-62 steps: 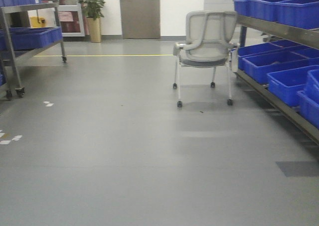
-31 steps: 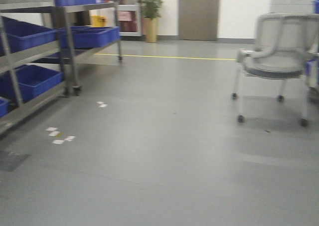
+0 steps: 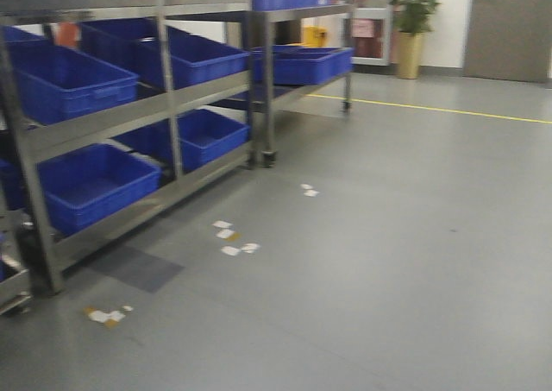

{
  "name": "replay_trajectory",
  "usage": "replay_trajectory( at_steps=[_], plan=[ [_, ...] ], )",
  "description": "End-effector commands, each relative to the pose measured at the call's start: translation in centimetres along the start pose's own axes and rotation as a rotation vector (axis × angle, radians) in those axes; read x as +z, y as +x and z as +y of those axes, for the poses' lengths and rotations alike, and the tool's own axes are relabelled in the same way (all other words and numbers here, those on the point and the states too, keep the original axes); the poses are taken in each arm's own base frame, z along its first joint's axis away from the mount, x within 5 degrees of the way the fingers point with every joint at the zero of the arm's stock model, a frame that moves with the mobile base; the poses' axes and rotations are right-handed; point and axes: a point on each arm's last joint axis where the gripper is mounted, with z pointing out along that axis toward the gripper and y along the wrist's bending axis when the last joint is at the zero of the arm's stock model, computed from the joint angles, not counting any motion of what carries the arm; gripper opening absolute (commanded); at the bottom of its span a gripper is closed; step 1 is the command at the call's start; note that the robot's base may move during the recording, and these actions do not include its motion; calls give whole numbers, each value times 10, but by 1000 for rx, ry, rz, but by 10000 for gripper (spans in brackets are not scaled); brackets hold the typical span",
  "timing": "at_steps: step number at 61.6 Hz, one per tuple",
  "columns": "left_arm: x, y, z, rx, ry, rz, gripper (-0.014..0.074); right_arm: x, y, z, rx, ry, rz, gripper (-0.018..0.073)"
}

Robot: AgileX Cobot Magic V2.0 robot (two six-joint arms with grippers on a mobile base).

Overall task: Sort and place red and blue blocks on shelf
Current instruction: 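Drive the base to the shelf of blue bins holding both cubes, then lower both held cubes into two adjacent blue bins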

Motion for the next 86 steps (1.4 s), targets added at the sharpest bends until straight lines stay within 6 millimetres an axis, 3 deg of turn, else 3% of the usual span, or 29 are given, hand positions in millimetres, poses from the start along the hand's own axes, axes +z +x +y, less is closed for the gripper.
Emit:
replay_trajectory(
  at_steps=[1,86],
  plan=[
    [-1,-17,-2,-9,11,-112,123,-1,-17,-1,-10,9,-115,89],
    [-1,-17,-2,-9,9,-112,123,-1,-17,-1,-10,9,-115,89]
  ],
)
